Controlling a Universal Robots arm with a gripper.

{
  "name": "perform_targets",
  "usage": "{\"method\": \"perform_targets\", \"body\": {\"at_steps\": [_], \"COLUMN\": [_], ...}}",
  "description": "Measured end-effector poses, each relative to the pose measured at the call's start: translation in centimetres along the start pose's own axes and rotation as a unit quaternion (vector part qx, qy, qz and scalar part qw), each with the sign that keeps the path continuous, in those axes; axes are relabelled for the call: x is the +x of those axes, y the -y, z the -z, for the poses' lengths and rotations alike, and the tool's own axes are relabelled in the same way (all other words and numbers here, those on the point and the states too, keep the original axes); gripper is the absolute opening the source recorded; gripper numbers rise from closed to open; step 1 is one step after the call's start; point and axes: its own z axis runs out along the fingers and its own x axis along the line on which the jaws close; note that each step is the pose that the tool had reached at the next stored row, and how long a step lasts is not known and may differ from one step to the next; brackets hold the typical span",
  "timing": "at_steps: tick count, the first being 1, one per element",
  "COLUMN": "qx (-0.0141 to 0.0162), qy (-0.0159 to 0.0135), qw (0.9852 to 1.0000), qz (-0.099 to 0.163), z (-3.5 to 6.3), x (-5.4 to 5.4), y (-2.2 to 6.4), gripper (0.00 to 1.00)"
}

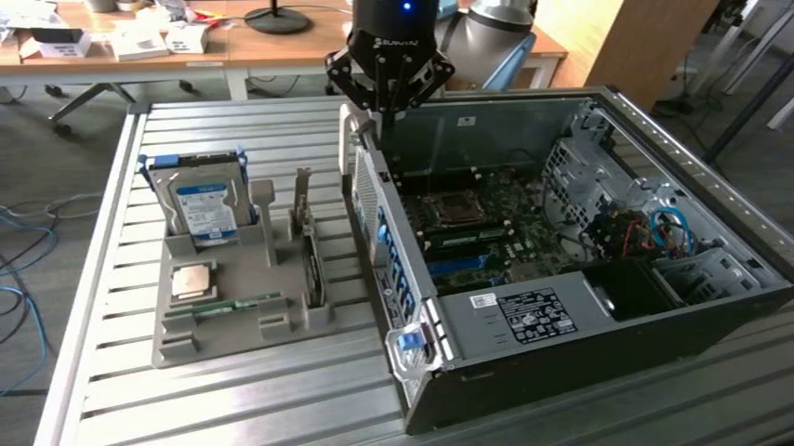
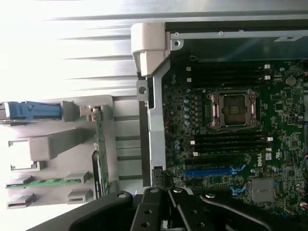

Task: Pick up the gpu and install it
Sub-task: 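Reach for the gpu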

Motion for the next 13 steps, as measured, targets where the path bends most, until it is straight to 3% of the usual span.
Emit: {"method": "perform_targets", "body": {"at_steps": [13], "qx": [0.0], "qy": [0.0], "qw": [1.0], "qz": [0.0], "z": [0.01], "x": [2.4], "y": [0.07], "gripper": [0.11]}}
